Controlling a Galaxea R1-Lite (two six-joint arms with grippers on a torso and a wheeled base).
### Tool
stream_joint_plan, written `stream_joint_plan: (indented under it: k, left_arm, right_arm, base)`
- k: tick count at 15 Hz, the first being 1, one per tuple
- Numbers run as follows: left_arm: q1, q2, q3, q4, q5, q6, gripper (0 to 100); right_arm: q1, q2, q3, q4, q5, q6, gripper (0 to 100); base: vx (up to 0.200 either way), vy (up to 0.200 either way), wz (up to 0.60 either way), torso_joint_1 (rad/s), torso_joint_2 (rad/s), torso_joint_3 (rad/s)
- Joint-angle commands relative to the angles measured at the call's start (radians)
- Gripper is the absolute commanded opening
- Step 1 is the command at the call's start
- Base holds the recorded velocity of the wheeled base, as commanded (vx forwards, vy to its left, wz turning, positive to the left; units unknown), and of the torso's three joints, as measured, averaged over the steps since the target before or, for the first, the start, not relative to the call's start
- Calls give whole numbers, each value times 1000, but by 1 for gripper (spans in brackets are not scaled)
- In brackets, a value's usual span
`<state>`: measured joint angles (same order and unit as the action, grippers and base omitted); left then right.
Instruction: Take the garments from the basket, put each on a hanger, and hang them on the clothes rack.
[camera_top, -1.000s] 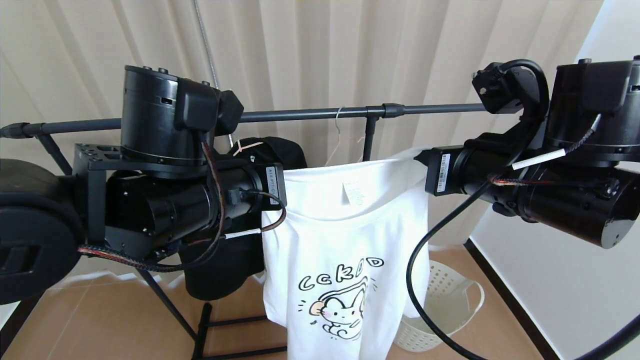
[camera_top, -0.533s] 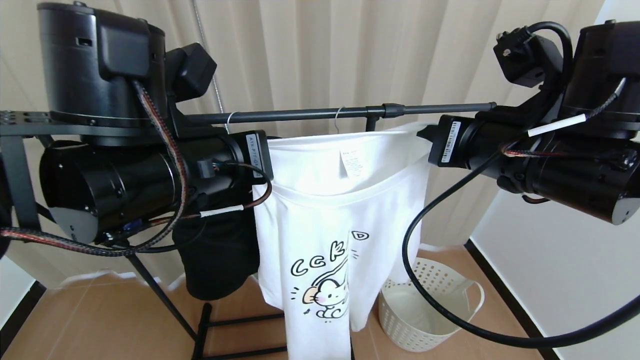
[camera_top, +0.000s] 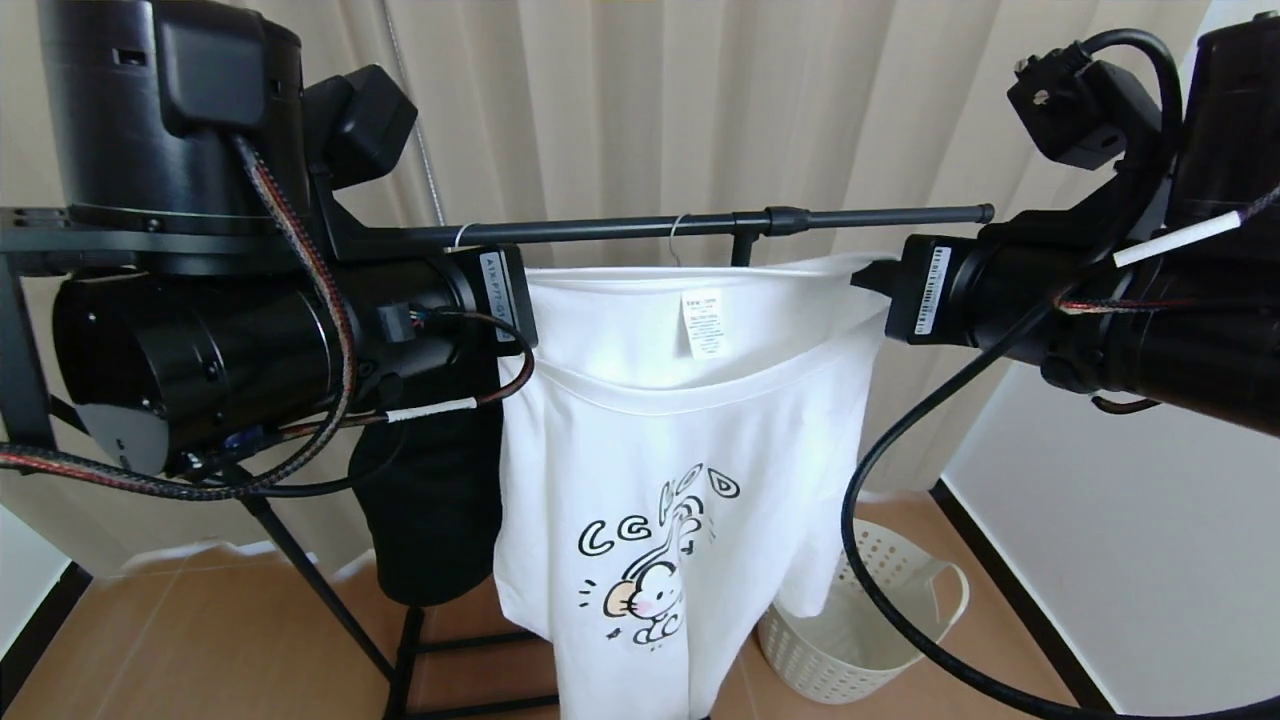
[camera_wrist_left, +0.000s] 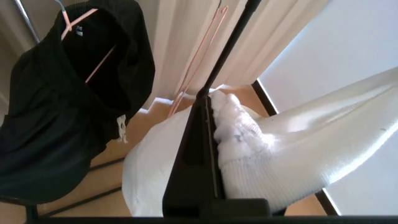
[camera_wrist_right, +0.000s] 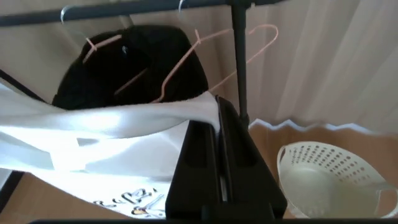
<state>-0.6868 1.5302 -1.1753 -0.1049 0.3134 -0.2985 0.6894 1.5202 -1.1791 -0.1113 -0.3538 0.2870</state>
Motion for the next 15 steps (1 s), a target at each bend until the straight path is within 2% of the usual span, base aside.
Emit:
stream_joint_plan:
  k: [1, 3, 6, 9, 11, 15]
  left_arm:
    - [16, 31, -23, -2, -2, -1, 0]
    - [33, 74, -90, -1, -46, -2, 0]
    - [35, 140, -178, 1, -111, -2, 0]
    - [33, 228, -287, 1, -117, -2, 0]
    - [26, 275, -369, 1, -163, -2, 0]
    - [23, 318, -445, -1, -234, -4, 0]
  right_arm:
    - [38, -22, 0, 36, 1, -2, 0]
    - [101, -48, -10, 166, 1, -6, 0]
    - [183, -58, -22, 263, 4, -5, 0]
    - [263, -51, -19, 271, 21, 3, 0]
    - [326, -45, -20, 317, 35, 17, 0]
    - [394, -3, -23, 329, 87, 64, 0]
  base:
    - [0, 0, 0, 0, 0, 0]
    - [0, 0, 0, 0, 0, 0]
    - [0, 0, 0, 0, 0, 0]
    - [0, 0, 0, 0, 0, 0]
    - [0, 0, 0, 0, 0, 0]
    - [0, 0, 0, 0, 0, 0]
